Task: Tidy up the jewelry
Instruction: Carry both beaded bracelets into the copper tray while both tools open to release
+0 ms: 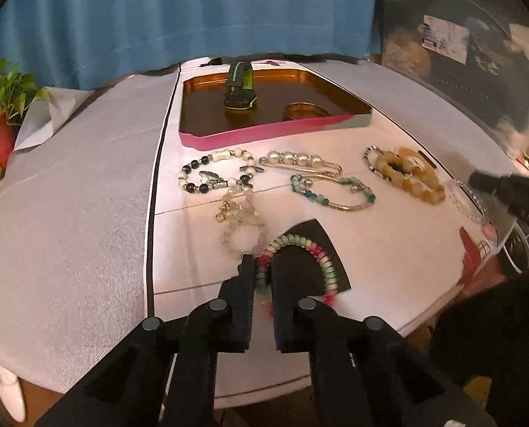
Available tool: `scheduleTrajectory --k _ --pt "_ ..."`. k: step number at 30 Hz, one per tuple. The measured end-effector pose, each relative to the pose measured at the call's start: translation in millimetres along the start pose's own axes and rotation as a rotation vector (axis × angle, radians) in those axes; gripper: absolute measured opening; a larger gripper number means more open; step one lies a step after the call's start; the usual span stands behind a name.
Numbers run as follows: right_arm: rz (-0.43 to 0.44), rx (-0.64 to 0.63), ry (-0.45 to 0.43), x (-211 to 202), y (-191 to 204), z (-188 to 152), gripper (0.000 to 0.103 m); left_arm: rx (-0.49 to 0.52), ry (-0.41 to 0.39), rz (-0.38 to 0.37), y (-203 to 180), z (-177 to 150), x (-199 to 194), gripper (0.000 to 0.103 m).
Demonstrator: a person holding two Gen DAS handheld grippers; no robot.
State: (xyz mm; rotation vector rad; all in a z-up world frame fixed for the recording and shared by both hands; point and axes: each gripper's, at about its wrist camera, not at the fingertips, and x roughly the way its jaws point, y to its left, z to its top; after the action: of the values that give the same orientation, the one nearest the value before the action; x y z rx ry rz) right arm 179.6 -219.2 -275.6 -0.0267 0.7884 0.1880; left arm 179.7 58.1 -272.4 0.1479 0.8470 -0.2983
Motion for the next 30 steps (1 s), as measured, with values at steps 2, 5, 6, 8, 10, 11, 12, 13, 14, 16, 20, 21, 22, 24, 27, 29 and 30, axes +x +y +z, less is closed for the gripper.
scheduleTrajectory --k 2,5,6,8,10,11,12,13,14,16,20,21,22,24,27,29,30 --pt "0.082 0.040 -0.060 -19.6 -1.1 0.4 0.011 0.003 0.001 -0.010 0.5 -0.5 -0.5 0.006" --pt "0.122 0.046 -0.083 -35.4 7.4 -6.0 0.011 -0.007 -0.003 -0.026 2.3 -1.1 -0.8 0.005" --pt "0.133 0.039 -0.075 -35.4 10.8 -7.6 0.011 -0.007 -0.005 -0.025 2.0 -0.8 -0.9 0.005" --pt "0.150 0.015 -0.033 -29.0 18.9 -10.4 0.012 -0.007 -0.004 -0.020 2.7 -1.1 -1.0 0.005" --pt "0.148 -0.021 0.040 -15.0 26.6 -14.7 0.017 -0.007 -0.006 -0.008 2.5 -1.6 -1.8 0.005" --pt "0.159 -0.040 0.057 -11.2 29.9 -16.9 0.023 -0.015 -0.009 -0.006 2.5 -2.7 -3.0 0.005" --pt "0.159 -0.048 0.062 -11.4 30.4 -17.8 0.026 -0.025 -0.013 -0.004 1.8 -4.3 -4.4 0.005" --pt "0.167 -0.049 0.063 -11.4 29.8 -17.9 0.028 -0.040 -0.018 -0.001 2.0 -6.4 -6.0 0.005" --pt "0.178 -0.042 0.065 -11.6 28.2 -18.3 0.028 -0.039 -0.016 0.003 0.9 -7.3 -7.3 0.005" --pt "0.190 -0.024 0.071 -12.5 24.8 -20.1 0.028 -0.016 -0.010 0.013 -3.7 -7.4 -8.3 0.005" --pt "0.144 -0.100 0.080 -12.9 35.5 -21.6 0.027 0.013 -0.002 0.020 -6.3 -5.3 -6.2 0.006" --pt "0.125 -0.122 0.079 -12.0 39.5 -20.7 0.026 0.006 0.002 0.015 -6.1 -4.7 -5.7 0.005" --pt "0.118 -0.127 0.080 -11.2 40.2 -19.1 0.024 0.000 0.006 0.009 -5.6 -4.1 -5.3 0.005" --pt "0.106 -0.132 0.084 -8.1 38.5 -15.4 0.008 -0.007 0.015 0.002 -6.2 -3.1 -4.7 0.004" --pt "0.109 -0.123 0.075 -2.2 34.3 -9.3 0.008 -0.136 0.019 -0.129 7.7 -2.1 -4.3 0.004" --pt "0.076 -0.113 0.060 0.4 33.5 -6.3 0.008 -0.218 0.034 -0.193 15.6 -1.2 -2.0 0.004" --pt "0.089 -0.089 0.052 0.0 31.1 -4.1 0.008 -0.217 0.036 -0.186 15.6 0.5 -2.0 0.004"
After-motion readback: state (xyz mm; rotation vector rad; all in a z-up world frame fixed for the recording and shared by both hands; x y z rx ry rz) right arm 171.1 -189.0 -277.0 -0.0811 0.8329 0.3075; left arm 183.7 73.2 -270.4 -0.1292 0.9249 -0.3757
